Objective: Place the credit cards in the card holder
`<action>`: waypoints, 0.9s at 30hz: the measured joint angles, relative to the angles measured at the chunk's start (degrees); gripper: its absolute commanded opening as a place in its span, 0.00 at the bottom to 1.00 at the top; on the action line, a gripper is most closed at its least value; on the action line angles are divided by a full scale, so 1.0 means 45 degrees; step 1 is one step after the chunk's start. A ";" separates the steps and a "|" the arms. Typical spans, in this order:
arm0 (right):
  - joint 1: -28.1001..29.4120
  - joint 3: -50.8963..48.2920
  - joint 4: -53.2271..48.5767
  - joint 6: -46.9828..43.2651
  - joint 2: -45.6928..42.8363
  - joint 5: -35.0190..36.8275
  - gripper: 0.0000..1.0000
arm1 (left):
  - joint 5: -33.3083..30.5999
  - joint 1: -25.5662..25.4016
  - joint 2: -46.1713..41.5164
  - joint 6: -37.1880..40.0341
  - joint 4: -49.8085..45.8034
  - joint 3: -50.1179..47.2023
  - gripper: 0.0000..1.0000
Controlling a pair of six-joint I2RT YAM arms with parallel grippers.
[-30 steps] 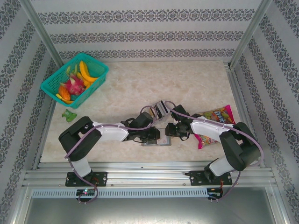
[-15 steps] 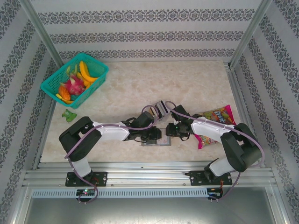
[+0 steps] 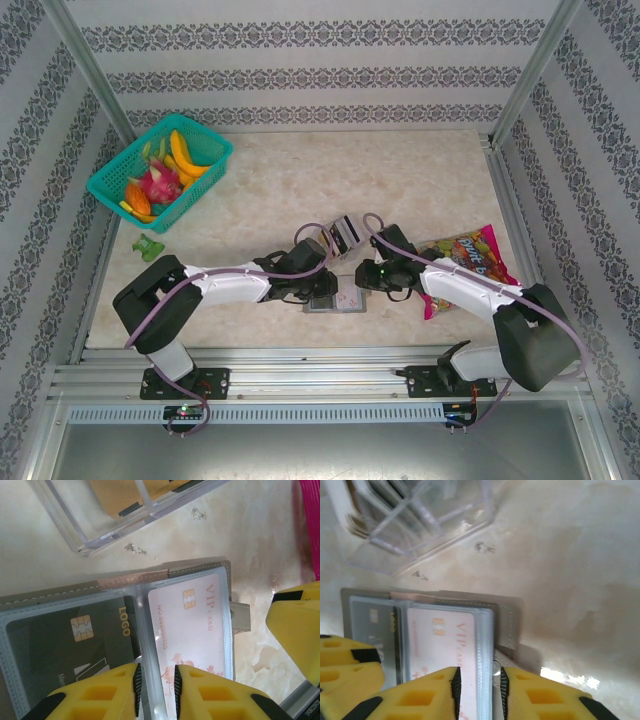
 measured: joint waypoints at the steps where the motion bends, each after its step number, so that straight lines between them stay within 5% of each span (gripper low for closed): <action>1: 0.0078 0.0000 0.0131 0.0029 0.0078 -0.0102 0.26 | 0.0063 0.0000 0.0005 0.0015 0.0005 0.0000 0.27; 27: 0.0223 -0.0058 0.0471 0.0301 0.1258 -0.0267 0.26 | 0.1088 -0.0010 0.1350 0.0272 0.0000 0.0962 0.31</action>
